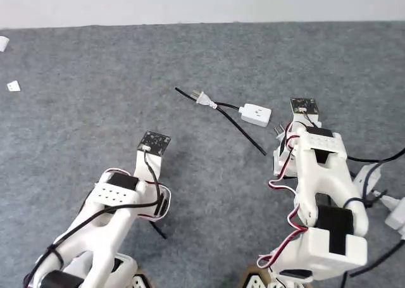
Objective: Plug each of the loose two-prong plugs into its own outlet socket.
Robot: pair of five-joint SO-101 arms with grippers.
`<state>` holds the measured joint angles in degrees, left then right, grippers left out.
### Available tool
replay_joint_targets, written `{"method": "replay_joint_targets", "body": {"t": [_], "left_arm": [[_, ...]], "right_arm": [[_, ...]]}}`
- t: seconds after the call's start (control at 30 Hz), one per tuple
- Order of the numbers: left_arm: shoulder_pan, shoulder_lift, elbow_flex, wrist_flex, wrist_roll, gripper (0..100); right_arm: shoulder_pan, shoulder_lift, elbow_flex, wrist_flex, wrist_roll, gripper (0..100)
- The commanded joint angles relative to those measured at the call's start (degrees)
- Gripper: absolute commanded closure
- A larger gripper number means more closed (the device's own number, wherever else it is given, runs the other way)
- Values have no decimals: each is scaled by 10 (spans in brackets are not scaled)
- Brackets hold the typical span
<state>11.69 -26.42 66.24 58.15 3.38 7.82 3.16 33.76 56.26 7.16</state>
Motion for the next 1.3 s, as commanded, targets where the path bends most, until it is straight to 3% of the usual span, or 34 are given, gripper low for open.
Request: {"method": "replay_joint_targets", "body": {"t": [0.0, 0.27, 0.57, 0.67, 0.83, 1.03, 1.17, 1.27], "left_arm": [[3, -18, -6, -4, -8, 976], [-95, -18, -41, -12, -8, 981], [-98, -12, -39, -14, -8, 981], [-67, -11, -25, -17, -8, 981], [41, -12, 5, -43, -4, 981], [78, -18, 0, -44, -4, 982], [48, -18, -51, -30, -3, 984], [-24, -33, -125, -10, -3, 984]], "right_arm": [[-3, -9, -4, -4, 1, 990], [-3, -9, -4, -4, 1, 990], [-3, -9, -4, -4, 3, 990], [-3, -9, -4, -4, 3, 990], [-3, -9, -4, -4, 3, 990], [-3, -9, -4, -4, 4, 990], [-3, -9, -4, -4, 4, 990], [-3, -9, -4, -4, 4, 990]]}}
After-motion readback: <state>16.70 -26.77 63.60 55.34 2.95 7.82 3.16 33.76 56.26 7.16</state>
